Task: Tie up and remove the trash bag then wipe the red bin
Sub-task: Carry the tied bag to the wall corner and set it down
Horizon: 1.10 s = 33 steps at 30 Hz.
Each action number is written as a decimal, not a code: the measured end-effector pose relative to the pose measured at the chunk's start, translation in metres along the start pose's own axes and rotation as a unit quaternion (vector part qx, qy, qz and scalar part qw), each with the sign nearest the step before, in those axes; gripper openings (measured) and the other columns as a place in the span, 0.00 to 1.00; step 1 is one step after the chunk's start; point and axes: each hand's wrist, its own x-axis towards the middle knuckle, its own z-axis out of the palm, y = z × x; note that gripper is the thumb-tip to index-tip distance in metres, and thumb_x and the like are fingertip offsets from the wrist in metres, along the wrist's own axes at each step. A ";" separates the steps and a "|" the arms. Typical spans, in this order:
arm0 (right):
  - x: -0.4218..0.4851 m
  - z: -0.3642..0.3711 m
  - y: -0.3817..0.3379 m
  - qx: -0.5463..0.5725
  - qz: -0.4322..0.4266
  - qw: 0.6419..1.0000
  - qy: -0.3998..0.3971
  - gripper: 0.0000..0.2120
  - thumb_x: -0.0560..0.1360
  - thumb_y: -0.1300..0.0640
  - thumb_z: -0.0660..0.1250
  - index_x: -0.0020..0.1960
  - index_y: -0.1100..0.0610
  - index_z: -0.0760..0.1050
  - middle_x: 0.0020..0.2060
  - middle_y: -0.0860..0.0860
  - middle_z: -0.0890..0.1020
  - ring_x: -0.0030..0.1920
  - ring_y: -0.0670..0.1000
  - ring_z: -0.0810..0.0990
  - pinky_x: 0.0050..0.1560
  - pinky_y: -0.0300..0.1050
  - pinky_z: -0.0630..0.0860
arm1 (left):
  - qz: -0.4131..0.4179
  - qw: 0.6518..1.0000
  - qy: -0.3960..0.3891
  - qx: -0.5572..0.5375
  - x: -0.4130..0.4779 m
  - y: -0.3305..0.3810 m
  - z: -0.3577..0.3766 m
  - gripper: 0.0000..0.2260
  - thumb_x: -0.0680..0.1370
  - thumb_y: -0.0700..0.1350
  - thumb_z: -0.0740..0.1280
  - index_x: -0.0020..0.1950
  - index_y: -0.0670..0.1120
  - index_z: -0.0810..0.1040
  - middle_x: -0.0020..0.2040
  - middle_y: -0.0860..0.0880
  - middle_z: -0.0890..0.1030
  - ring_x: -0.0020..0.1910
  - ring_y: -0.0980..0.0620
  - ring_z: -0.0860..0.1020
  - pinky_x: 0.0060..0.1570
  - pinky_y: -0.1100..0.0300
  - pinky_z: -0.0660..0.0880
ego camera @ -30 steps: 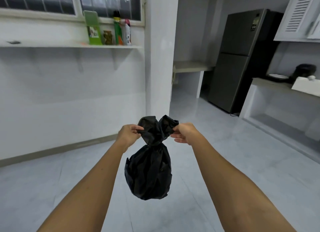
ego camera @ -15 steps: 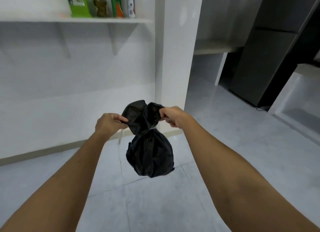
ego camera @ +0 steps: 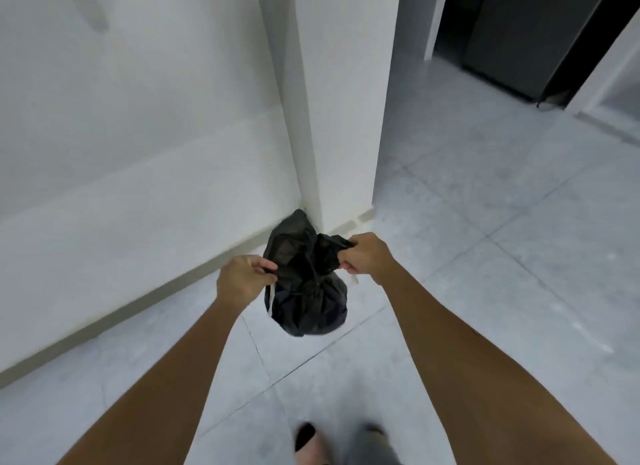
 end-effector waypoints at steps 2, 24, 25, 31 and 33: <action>0.039 0.007 0.003 0.022 0.029 0.999 0.006 0.07 0.66 0.66 0.66 0.31 0.59 0.77 0.27 0.52 0.81 0.26 0.47 0.79 0.31 0.33 0.77 | -0.017 1.000 -0.012 0.012 0.041 0.002 0.008 0.09 0.68 0.39 0.74 0.37 0.53 0.82 0.37 0.48 0.83 0.41 0.48 0.80 0.54 0.50 0.78; 0.491 0.173 0.018 0.246 0.122 0.931 0.240 0.11 0.71 0.63 0.65 0.30 0.56 0.75 0.18 0.47 0.78 0.25 0.48 0.81 0.39 0.46 0.84 | 0.157 0.983 0.013 0.094 0.555 -0.076 0.127 0.11 0.71 0.39 0.67 0.47 0.52 0.84 0.45 0.49 0.85 0.44 0.53 0.81 0.47 0.68 0.72; 0.510 0.179 0.016 0.234 0.104 0.930 0.265 0.11 0.71 0.62 0.65 0.30 0.55 0.75 0.19 0.47 0.78 0.23 0.47 0.80 0.36 0.43 0.83 | 0.175 0.981 0.044 0.073 0.576 -0.077 0.131 0.12 0.71 0.39 0.66 0.47 0.52 0.84 0.44 0.49 0.85 0.43 0.53 0.81 0.46 0.67 0.74; 0.601 0.220 0.037 0.208 0.169 0.930 0.250 0.09 0.74 0.63 0.64 0.34 0.56 0.73 0.29 0.51 0.82 0.39 0.53 0.86 0.47 0.48 0.84 | 0.160 0.976 0.012 0.145 0.672 -0.137 0.148 0.12 0.72 0.37 0.66 0.51 0.47 0.84 0.48 0.45 0.85 0.49 0.47 0.82 0.55 0.58 0.77; 0.610 0.235 0.047 0.193 0.214 0.930 0.228 0.06 0.74 0.63 0.64 0.38 0.58 0.73 0.32 0.53 0.82 0.42 0.55 0.87 0.50 0.50 0.83 | 0.129 0.976 -0.011 0.176 0.682 -0.166 0.150 0.12 0.73 0.36 0.65 0.51 0.47 0.84 0.50 0.45 0.85 0.51 0.46 0.81 0.56 0.59 0.76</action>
